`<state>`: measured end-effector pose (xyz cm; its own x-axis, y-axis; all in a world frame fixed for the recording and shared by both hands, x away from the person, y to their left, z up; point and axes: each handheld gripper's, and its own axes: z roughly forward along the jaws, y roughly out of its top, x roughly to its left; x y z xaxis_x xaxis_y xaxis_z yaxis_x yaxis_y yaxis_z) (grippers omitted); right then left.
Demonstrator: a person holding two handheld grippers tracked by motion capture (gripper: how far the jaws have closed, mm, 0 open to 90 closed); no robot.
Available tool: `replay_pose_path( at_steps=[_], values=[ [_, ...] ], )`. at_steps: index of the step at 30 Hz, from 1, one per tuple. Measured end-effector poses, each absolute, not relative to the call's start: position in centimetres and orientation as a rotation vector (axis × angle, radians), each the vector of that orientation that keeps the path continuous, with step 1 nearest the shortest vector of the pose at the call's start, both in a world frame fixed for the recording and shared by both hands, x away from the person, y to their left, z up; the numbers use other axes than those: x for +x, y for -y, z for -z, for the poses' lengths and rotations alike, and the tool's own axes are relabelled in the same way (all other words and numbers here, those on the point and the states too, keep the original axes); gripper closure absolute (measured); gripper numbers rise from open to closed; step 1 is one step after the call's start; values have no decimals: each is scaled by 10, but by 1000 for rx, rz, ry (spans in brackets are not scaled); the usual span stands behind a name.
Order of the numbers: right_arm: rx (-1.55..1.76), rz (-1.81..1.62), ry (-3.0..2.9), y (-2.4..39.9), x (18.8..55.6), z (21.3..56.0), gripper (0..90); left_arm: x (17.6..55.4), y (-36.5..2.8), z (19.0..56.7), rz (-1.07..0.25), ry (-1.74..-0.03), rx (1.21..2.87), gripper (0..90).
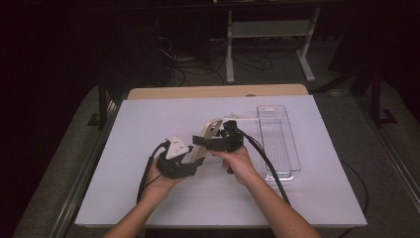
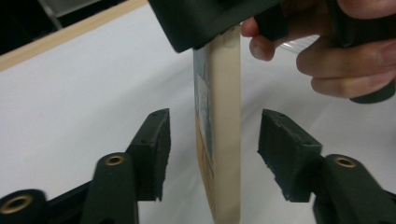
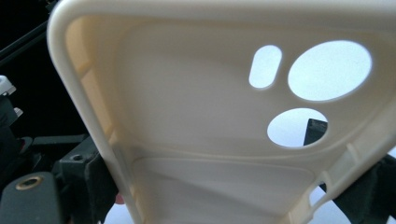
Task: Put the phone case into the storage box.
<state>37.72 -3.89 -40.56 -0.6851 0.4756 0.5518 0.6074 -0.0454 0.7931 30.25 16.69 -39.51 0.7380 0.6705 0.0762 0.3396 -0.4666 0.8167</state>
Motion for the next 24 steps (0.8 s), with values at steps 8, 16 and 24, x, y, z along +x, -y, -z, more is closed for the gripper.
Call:
replay_pose_path(
  at_steps=[8,16,24],
  values=[
    [-1189,1843,2112,39,378,406,94,307,-180,395,-414,-716,2120,325],
    [-1196,1834,2116,40,378,406,94,306,-198,400,-336,-648,2118,182],
    [-1194,1826,2123,39,376,406,94,299,-218,409,-290,-591,2140,90]
  ],
)
